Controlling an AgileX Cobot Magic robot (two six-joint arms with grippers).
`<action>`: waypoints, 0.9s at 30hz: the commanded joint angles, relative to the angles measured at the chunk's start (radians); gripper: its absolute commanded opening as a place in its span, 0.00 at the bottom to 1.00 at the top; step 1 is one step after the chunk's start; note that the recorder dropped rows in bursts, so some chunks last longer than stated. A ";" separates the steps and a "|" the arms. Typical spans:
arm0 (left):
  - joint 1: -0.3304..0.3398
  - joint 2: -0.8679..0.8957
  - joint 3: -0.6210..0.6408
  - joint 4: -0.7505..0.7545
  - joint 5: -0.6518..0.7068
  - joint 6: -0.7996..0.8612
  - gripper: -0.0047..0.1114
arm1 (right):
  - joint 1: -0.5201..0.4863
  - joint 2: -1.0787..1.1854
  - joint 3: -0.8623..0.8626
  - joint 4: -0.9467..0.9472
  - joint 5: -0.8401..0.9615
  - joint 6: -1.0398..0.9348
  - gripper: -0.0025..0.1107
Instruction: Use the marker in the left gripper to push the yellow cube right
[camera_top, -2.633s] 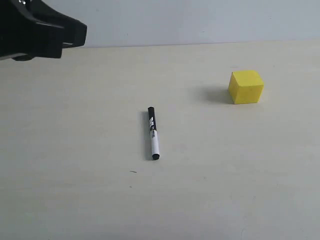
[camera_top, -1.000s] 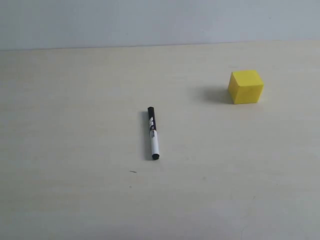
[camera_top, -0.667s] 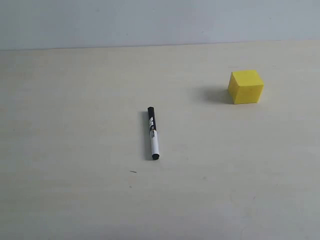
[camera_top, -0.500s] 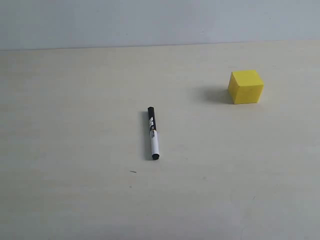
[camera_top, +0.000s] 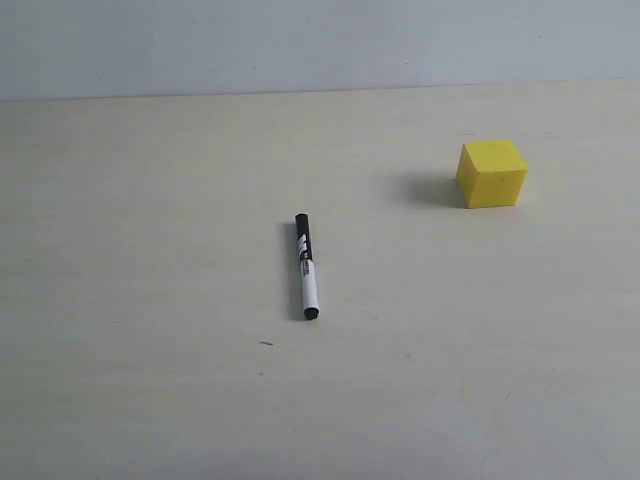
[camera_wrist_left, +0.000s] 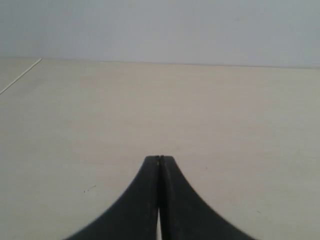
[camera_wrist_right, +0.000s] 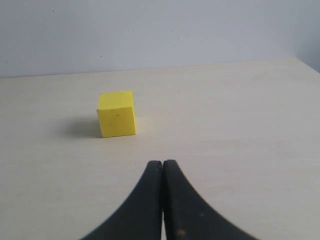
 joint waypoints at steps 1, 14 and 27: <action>0.006 -0.004 0.002 0.003 0.019 -0.011 0.04 | -0.002 -0.005 0.004 -0.001 -0.004 -0.005 0.02; -0.076 -0.004 0.002 0.003 0.019 -0.009 0.04 | -0.002 -0.005 0.004 -0.001 -0.004 -0.005 0.02; -0.078 -0.004 0.002 0.003 0.017 -0.007 0.04 | -0.002 -0.005 0.004 -0.001 -0.004 -0.005 0.02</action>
